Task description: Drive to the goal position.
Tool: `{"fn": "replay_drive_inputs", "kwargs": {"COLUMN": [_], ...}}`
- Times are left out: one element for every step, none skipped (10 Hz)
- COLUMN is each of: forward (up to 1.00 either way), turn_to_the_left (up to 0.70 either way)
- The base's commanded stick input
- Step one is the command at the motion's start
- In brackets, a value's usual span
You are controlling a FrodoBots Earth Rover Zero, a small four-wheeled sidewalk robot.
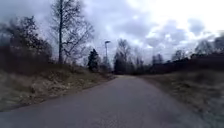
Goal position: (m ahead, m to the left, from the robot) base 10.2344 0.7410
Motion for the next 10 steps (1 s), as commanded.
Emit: {"fn": "replay_drive_inputs", "kwargs": {"forward": [0.0,0.0,0.0,0.0,0.0,0.0,0.0,0.0,0.0,0.0], "turn_to_the_left": [-0.5,-0.5,-0.33,-0.1,0.0,0.0,0.0,0.0,0.0,0.0]}}
